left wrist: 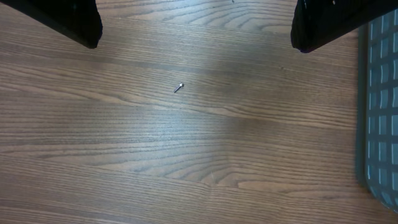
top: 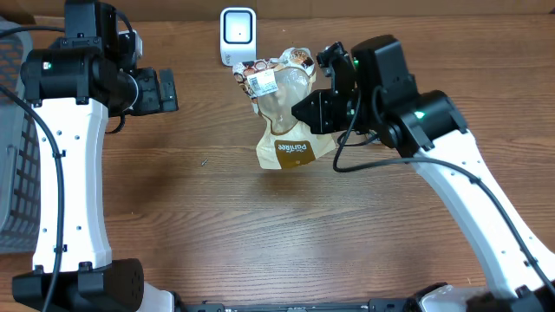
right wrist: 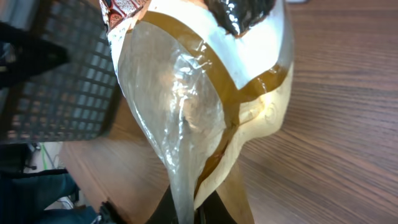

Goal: Scan the item barcode
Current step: 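Lift the snack bag and carry it toward the scanner, then hold the snack bag's label up to the scanner face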

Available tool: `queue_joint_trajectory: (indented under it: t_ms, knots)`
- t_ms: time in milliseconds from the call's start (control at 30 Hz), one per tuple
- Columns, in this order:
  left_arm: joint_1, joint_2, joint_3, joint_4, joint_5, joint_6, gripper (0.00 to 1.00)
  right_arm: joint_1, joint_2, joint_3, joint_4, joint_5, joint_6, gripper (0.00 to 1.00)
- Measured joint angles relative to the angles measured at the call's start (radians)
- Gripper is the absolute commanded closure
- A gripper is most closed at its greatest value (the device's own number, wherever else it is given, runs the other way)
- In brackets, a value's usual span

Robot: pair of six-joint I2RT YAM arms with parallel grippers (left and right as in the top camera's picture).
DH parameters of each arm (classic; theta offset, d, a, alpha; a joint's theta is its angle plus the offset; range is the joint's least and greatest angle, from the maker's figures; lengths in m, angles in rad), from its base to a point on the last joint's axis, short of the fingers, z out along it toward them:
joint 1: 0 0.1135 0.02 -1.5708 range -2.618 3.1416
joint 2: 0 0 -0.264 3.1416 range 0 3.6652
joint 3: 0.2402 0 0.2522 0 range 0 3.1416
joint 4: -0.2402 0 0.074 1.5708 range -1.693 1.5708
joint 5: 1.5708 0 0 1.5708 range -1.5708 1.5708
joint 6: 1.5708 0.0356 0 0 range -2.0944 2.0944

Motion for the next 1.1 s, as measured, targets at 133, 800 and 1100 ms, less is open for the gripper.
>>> queue_joint_trajectory:
  t_ms: [133,800,1100]
  knots:
    - [0.000,0.000,0.000,0.000,0.000,0.000,0.00,0.000,-0.039,0.004,-0.008,-0.025,0.031,0.96]
    - [0.000,0.000,0.000,0.000,0.000,0.000,0.00,0.095,0.311,0.586,-0.088,0.478,-0.056,0.96]
    - [0.000,0.000,0.000,0.000,0.000,0.000,0.01,0.100,0.651,0.583,0.378,0.958,-0.471,0.96]
